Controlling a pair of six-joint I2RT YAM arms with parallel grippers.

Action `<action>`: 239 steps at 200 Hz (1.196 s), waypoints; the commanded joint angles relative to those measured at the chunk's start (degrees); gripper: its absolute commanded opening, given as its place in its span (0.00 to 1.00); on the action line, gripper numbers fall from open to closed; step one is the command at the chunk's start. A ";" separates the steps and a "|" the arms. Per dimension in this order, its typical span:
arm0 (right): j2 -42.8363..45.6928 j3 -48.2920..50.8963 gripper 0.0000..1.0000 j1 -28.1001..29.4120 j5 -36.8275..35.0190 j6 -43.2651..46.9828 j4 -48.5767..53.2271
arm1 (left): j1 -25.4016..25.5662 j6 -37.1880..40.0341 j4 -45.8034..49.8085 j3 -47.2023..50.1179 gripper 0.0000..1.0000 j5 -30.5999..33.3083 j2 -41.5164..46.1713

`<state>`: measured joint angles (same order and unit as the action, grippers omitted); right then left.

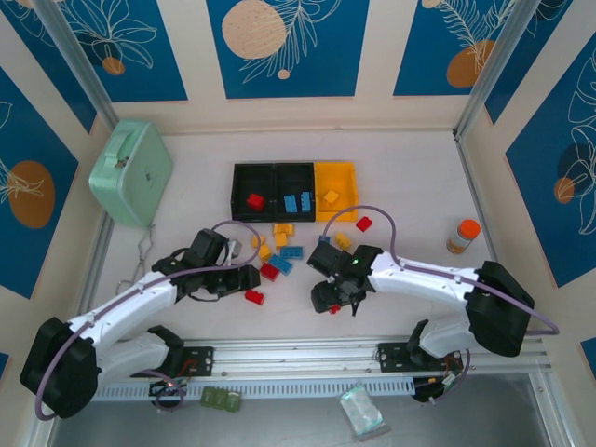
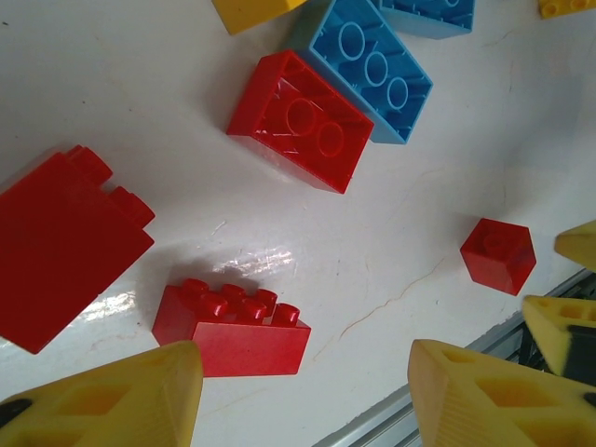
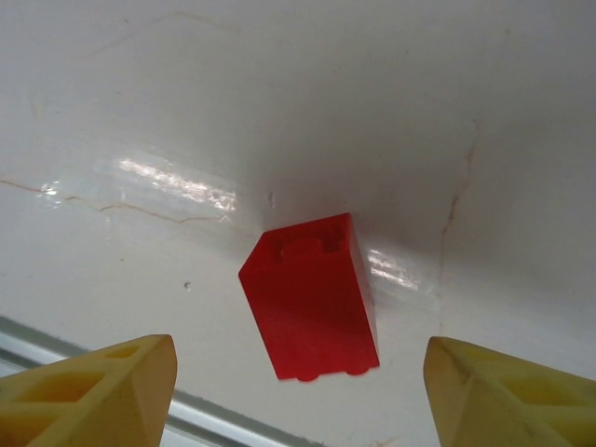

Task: Sort the legos into containers by color
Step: Pick up the lego from the bottom-center of the table.

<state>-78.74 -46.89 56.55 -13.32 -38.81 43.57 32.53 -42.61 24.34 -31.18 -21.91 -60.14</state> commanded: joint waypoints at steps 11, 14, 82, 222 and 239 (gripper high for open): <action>-3.91 0.87 0.65 0.88 0.14 -2.21 -3.21 | 1.13 -0.98 -0.97 0.76 0.60 0.02 -0.41; -4.22 0.92 0.63 0.91 0.18 -2.04 -3.45 | 1.13 -0.98 -1.02 0.77 0.60 0.09 -0.42; -4.55 -3.65 0.31 0.78 -1.08 0.35 -0.01 | 1.38 -1.54 -1.24 0.86 0.60 0.91 -0.15; -22.45 -40.83 0.29 -11.89 8.31 9.21 -0.77 | -10.77 -1.17 5.04 -9.70 0.60 3.63 -0.64; -27.19 -46.90 0.29 -13.35 10.22 9.36 -0.78 | -12.09 -2.06 4.35 -9.60 0.60 3.61 -0.41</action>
<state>-101.30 -86.61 45.06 -7.38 -30.61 42.70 22.31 -44.58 26.68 -39.46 -19.27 -60.71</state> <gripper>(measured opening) 0.298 0.597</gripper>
